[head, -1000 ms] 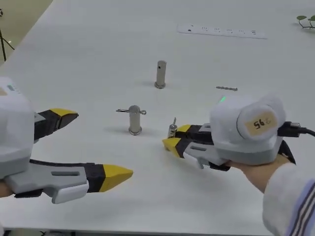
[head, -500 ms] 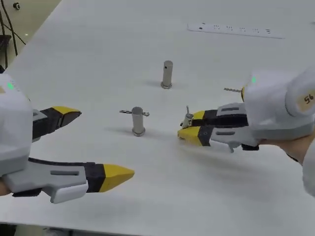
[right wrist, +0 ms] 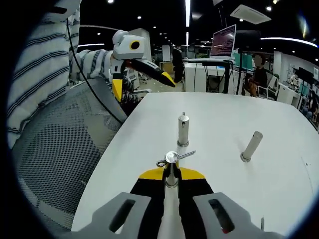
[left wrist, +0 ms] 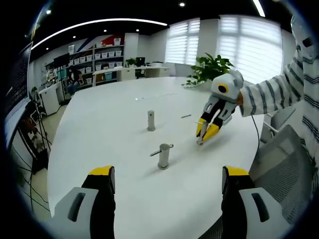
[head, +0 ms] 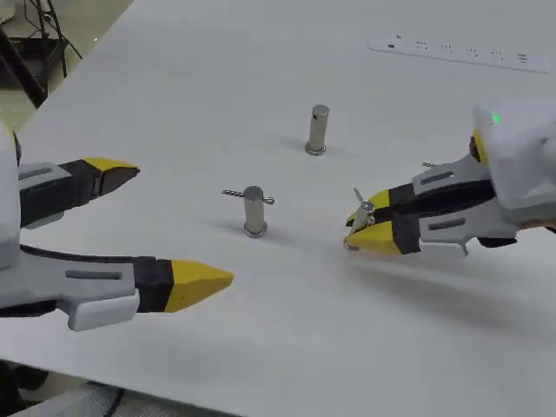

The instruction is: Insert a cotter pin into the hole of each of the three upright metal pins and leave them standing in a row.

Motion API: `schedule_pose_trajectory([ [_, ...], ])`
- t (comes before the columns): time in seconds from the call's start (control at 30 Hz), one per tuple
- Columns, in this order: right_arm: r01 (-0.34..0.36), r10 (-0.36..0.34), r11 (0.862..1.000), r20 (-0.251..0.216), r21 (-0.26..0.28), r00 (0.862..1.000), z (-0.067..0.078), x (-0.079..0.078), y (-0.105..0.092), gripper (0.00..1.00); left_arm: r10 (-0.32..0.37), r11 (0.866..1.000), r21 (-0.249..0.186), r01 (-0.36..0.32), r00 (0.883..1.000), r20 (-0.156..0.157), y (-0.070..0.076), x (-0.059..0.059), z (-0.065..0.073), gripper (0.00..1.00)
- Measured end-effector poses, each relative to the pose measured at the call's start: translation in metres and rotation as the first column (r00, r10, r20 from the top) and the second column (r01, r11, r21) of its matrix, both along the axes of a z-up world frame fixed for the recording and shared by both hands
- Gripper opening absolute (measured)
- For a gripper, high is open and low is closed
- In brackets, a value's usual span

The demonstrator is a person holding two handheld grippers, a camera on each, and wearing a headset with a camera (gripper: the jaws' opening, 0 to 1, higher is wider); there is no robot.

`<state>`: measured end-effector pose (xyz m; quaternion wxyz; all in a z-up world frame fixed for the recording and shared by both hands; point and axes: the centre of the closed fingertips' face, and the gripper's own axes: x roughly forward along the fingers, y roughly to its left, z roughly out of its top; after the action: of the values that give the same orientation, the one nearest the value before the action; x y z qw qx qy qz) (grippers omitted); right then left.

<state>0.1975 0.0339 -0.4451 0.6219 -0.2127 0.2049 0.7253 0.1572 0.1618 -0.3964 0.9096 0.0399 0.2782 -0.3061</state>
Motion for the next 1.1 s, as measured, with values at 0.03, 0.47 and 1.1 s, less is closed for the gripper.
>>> schedule_pose_trajectory([
  [0.03, -0.015, 0.015, 1.0, 0.004, -0.001, 1.0, 0.0, 0.0, 0.0, 0.03, -0.001, 1.0, -0.008, 0.001, 1.0, -0.003, -0.002, -0.002, 0.0, 0.87],
  [0.47, -0.303, 0.304, 0.952, 0.013, -0.049, 0.953, -0.002, 0.005, -0.008, 0.04, -0.001, 0.997, -0.074, -0.002, 0.999, -0.038, -0.019, -0.014, 0.001, 0.87],
  [1.1, -0.556, 0.56, 0.825, 0.012, -0.101, 0.828, -0.018, 0.007, -0.007, 0.04, 0.051, 0.997, -0.056, -0.056, 0.995, -0.088, -0.03, -0.017, -0.008, 0.87],
])
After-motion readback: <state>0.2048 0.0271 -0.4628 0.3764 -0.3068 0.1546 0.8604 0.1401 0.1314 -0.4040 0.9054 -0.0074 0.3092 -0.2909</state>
